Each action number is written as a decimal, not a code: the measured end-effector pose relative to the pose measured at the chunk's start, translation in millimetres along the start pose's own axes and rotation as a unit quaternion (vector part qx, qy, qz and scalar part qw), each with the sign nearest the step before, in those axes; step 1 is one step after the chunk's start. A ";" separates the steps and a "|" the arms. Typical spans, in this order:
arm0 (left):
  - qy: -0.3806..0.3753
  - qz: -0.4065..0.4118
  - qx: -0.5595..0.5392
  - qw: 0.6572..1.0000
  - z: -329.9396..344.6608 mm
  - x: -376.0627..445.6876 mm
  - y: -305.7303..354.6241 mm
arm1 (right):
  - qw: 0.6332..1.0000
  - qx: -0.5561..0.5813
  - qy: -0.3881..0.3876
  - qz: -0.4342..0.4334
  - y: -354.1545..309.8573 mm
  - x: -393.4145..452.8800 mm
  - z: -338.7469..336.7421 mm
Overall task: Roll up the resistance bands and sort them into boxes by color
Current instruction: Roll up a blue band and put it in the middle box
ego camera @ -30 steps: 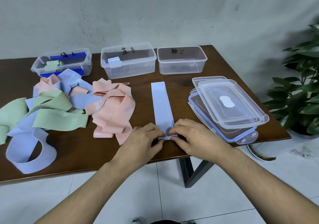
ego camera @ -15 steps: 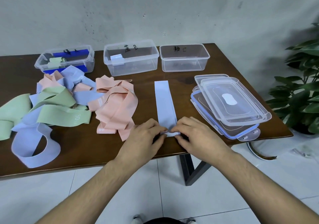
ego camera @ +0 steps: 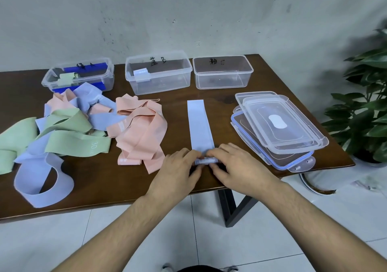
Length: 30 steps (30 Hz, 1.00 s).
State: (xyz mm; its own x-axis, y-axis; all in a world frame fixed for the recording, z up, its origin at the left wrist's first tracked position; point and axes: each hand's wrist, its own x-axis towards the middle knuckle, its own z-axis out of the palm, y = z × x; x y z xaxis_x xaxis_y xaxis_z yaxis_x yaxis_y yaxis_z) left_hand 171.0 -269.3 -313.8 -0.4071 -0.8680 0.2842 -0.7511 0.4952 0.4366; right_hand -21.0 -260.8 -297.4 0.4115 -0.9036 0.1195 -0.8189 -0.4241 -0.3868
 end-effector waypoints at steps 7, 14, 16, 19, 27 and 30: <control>-0.017 -0.016 -0.010 1.000 -1.4 2.1 -1.6 | 1.000 -0.001 0.006 -0.004 5.6 2.8 -0.3; -0.052 -0.016 -0.007 0.998 -6.9 1.9 2.9 | 1.000 0.002 -0.018 -0.011 5.4 -2.0 -4.6; -0.054 -0.025 -0.011 0.998 -6.8 2.5 2.6 | 1.000 -0.001 -0.020 -0.006 5.6 -2.0 -4.7; -0.058 -0.036 -0.012 0.998 -7.6 5.4 2.3 | 1.000 -0.005 -0.012 0.000 5.4 0.3 -6.5; -0.026 -0.018 -0.020 0.999 -7.2 1.1 2.9 | 1.000 -0.001 0.011 -0.016 7.5 -0.7 -3.1; -0.023 -0.016 -0.010 1.000 -9.2 1.1 3.4 | 1.000 0.010 -0.002 -0.003 8.7 2.5 -3.3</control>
State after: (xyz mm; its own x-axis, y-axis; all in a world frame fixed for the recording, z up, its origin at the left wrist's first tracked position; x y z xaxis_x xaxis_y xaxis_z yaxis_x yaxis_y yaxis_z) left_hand 172.8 -268.2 -304.1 -0.4071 -0.8839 0.2302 -0.7534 0.4674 0.4624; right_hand -28.5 -266.9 -297.4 0.4180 -0.9007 0.1183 -0.8086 -0.4282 -0.4034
